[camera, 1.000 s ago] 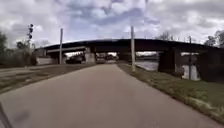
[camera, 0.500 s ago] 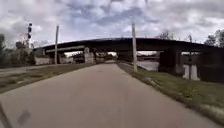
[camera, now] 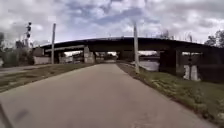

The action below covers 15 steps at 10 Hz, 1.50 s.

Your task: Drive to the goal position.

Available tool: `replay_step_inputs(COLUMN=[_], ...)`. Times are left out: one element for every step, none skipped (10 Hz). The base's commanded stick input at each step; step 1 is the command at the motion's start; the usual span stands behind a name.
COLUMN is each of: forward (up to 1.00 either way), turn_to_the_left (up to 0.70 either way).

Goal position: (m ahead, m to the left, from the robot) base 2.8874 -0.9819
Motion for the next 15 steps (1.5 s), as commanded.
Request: replay_step_inputs(forward=[0.70, 0.70, 0.70, 0.70, 0.70, 0.70, 0.70, 0.70, 0.70, 0.70, 0.70, 0.70, 0.70, 0.70, 0.70], turn_to_the_left=[0.00, 0.00, 0.00, 0.00, 0.00, 0.00, 0.00, 0.00, 0.00, 0.00, 0.00, 0.00, 0.00, 0.00, 0.00])
